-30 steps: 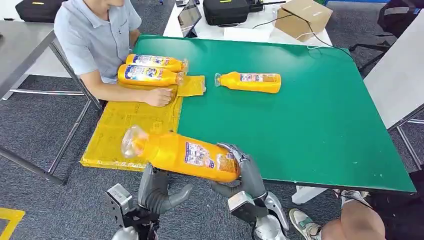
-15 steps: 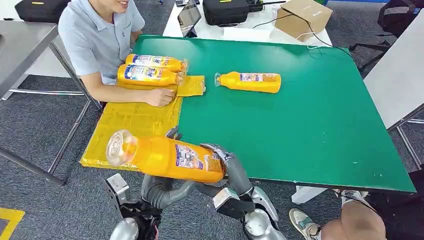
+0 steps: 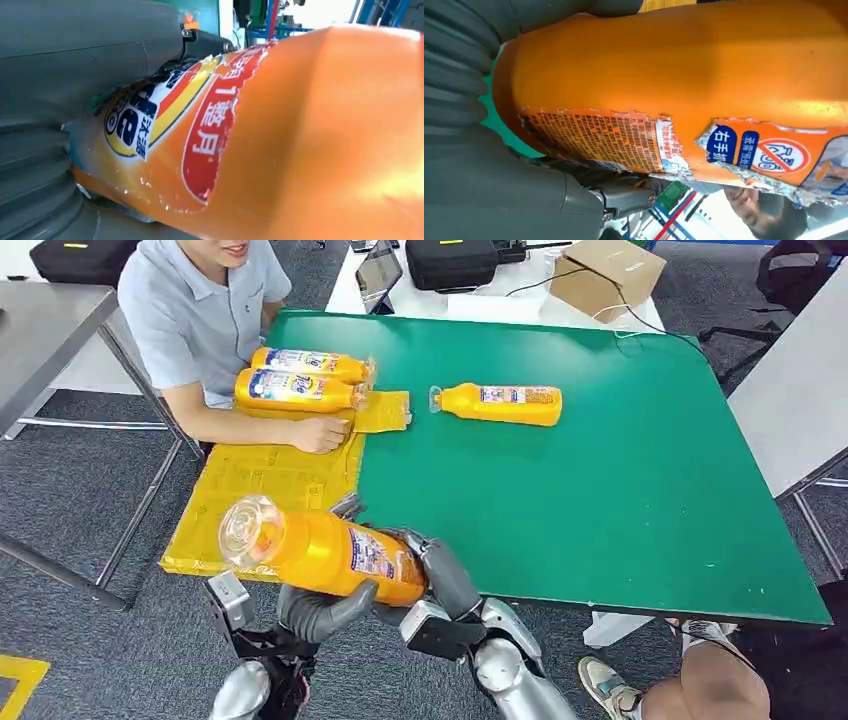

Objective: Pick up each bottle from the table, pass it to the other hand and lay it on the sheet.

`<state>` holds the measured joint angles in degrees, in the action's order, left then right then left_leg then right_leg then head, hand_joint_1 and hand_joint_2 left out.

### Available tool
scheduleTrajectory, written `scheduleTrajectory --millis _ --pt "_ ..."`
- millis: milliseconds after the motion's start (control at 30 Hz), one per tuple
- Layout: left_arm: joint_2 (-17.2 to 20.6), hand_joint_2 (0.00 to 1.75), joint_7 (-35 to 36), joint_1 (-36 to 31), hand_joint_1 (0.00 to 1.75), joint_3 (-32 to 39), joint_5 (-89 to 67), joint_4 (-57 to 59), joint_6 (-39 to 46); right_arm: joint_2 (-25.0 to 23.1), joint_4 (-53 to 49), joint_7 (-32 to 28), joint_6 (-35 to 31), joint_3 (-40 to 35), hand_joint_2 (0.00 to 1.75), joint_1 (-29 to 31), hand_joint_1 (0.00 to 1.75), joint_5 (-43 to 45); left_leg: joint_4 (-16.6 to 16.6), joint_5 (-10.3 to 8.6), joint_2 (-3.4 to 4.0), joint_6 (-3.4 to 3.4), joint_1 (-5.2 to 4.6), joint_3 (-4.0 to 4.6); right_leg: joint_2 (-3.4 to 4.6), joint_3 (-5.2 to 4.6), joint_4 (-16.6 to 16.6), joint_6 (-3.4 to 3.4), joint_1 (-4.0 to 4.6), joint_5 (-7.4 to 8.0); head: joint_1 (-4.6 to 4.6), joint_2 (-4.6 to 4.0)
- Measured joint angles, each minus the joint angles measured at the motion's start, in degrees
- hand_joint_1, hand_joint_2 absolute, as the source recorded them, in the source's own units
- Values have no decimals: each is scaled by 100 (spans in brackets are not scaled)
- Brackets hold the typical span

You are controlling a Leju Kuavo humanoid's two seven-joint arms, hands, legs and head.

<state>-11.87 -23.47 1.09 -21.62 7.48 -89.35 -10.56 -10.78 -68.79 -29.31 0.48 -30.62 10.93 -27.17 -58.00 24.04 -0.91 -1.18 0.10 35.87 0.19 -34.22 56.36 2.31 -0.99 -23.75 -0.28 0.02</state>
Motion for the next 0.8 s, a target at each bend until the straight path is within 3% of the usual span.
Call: scheduleTrajectory --millis 167,200,233,267,333,367,667,800 --pt "0 175 -42 -1 175 83 -55 31 9 4 204 4 18 -81 175 129 138 2 0 0 0 0 0 0 0 -2 0 0 0 0 0 0" --pt "2 175 -48 -3 175 98 -70 44 9 4 230 4 18 -96 175 136 117 2 0 0 0 0 0 0 0 -2 0 0 0 0 0 0" --pt "0 175 -46 -4 175 109 -68 55 2 2 245 4 18 -103 175 139 30 2 0 0 0 0 0 0 0 -2 0 0 0 0 0 0" --pt "2 175 -44 -4 175 116 -41 61 -7 2 254 4 18 -105 175 141 7 2 0 0 1 0 0 1 0 -2 0 0 0 0 0 0" --pt "2 175 -33 -34 175 136 20 94 -48 2 269 6 20 -114 175 141 0 0 0 0 0 0 0 0 0 -2 0 0 0 0 0 0" --pt "2 175 -22 -47 175 155 55 109 -81 2 278 11 20 -123 0 139 0 0 0 0 1 0 0 1 0 -2 0 0 0 0 0 0" --pt "-2 175 177 -128 175 186 83 138 -39 -11 322 170 -133 -158 0 74 0 0 0 0 1 0 0 1 0 -2 0 0 0 0 0 0" --pt "6 175 421 -253 175 232 -458 160 517 -15 319 229 -244 -155 0 8 0 -50 0 0 0 0 0 1 0 -1 0 0 0 0 0 0"
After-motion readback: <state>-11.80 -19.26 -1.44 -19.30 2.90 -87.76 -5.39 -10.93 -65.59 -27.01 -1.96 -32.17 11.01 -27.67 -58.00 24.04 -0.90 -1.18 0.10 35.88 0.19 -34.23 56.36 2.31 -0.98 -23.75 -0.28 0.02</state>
